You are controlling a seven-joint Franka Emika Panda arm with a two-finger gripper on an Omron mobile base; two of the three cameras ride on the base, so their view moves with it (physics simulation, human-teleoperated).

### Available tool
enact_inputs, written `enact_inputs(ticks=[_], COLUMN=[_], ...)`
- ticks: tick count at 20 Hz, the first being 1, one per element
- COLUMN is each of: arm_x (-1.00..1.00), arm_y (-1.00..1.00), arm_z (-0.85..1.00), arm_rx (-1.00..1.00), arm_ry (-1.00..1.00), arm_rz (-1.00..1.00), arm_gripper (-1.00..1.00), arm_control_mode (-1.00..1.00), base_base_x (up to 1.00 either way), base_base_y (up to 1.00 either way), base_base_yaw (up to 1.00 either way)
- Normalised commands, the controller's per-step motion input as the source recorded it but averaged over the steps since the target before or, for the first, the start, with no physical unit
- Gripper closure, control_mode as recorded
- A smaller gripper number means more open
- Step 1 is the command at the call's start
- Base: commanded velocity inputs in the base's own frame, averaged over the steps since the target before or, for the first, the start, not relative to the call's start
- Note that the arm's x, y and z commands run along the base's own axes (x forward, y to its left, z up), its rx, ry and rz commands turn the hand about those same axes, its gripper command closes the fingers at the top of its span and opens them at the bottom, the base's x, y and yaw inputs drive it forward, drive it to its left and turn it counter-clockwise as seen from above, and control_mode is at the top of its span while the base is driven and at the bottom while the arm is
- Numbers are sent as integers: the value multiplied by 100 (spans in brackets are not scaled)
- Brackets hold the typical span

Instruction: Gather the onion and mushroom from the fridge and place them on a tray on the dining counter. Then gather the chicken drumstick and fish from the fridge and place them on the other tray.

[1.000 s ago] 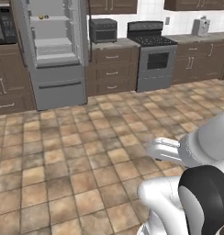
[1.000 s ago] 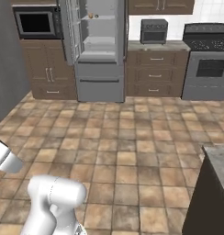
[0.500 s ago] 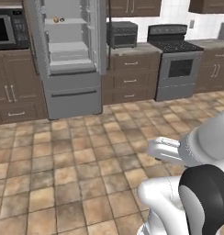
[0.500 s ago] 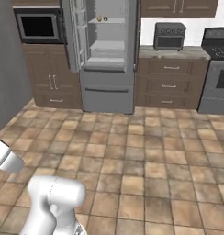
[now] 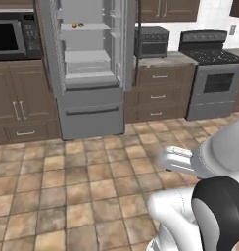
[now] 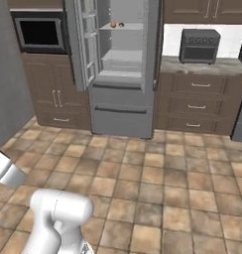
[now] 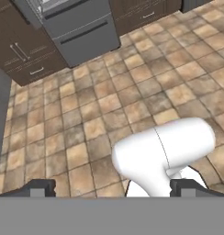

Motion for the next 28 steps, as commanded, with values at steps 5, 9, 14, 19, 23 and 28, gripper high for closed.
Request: enact_inputs(ticks=[5, 9, 14, 19, 23, 28], arm_x=[0, 0, 0, 0, 0, 0], arm_y=[0, 0, 0, 0, 0, 0], arm_z=[0, 0, 0, 0, 0, 0], arm_rx=[0, 0, 0, 0, 0, 0], arm_ry=[0, 0, 0, 0, 0, 0], arm_rz=[0, 0, 0, 0, 0, 0], arm_gripper=[-100, -100, -100, -100, -100, -100], arm_control_mode=[100, 100, 100, 100, 100, 100], base_base_x=[100, 100, 100, 100, 98, 89], base_base_y=[0, 0, -1, 0, 0, -3], base_base_yaw=[7, 6, 3, 0, 1, 5])
